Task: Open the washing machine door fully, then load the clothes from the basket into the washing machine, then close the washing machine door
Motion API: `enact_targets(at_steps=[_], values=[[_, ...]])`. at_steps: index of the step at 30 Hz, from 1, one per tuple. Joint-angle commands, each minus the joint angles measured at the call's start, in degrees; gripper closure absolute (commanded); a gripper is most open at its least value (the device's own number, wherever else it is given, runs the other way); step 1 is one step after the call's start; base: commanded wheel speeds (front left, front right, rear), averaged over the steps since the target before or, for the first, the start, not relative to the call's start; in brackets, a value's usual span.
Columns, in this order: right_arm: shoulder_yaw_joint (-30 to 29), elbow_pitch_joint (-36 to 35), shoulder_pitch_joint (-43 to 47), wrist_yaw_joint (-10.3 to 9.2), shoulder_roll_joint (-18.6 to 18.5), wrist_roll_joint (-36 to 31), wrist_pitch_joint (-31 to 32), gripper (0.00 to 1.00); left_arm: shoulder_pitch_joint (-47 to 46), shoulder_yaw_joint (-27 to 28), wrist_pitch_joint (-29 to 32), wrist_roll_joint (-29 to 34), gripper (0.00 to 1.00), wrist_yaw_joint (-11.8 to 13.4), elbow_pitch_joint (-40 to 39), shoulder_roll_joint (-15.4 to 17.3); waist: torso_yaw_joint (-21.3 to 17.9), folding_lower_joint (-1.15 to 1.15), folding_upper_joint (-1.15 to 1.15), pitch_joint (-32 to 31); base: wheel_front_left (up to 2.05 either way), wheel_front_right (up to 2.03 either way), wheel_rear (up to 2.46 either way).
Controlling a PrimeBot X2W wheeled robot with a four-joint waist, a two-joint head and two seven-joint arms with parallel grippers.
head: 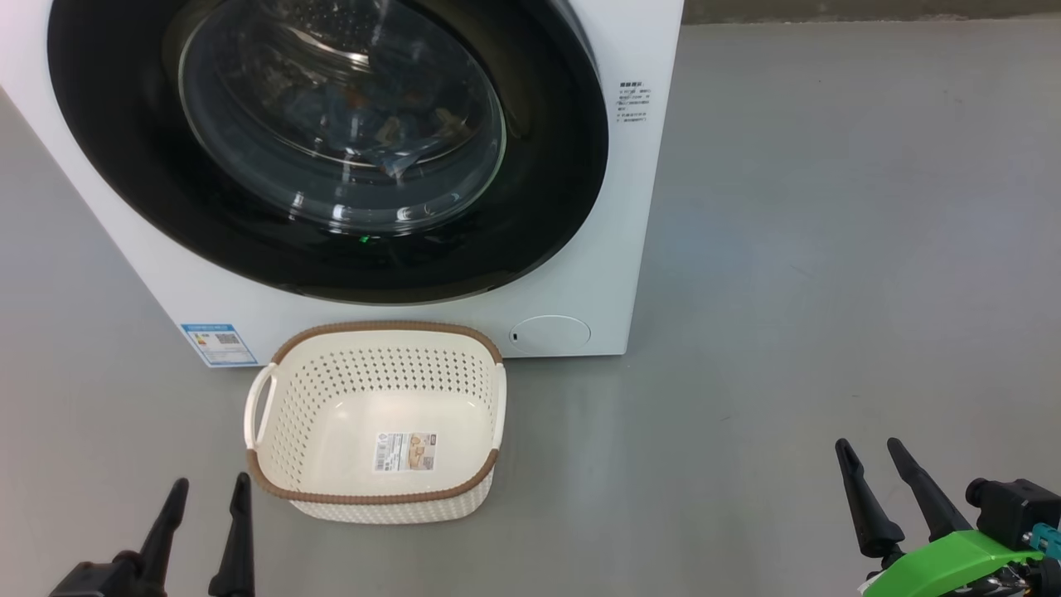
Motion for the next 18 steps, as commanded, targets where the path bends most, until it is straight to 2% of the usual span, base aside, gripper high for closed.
enact_targets(at_steps=[1, 4, 5, 11, 18], values=[[1.0, -1.4, 0.2, -0.1, -1.0, -0.8, -0.3, 0.0, -1.0, 2.1, -0.5, -0.2, 0.0, -0.2, -1.5, 1.4, 0.0, 0.0, 0.0, 0.0, 0.0, 0.0, 0.0], [1.0, -1.5, 0.2, -0.1, -1.0, -0.8, -0.3, 0.0, -1.0, 2.1, -0.5, -0.2, 0.0, -0.2, -1.5, 1.4, 0.0, 0.0, 0.0, 0.1, 0.0, 0.0, 0.0], [0.0, -0.1, 0.0, 0.0, 0.0, -0.2, 0.0, 1.0, 0.2, 0.0, 0.0, 0.0, 1.0, 0.0, 0.0, 0.0, -0.1, 0.0, 0.0, 0.1, 0.0, 0.0, 0.0], [0.4, 3.8, 0.1, 0.01, 2.5, -0.1, 0.1, 1.0, 1.3, -0.9, 0.4, -0.1, 1.0, 0.0, 3.5, -2.7, -0.1, 0.0, 0.0, 0.1, 0.0, 0.0, 0.0], [-0.2, 3.3, 0.1, 0.01, 3.1, 3.2, 1.2, 1.0, 1.1, -0.3, 1.5, -3.9, 1.0, 0.0, 3.4, -3.0, -0.1, 0.13, 0.0, -0.1, 0.0, 0.0, 0.0]])
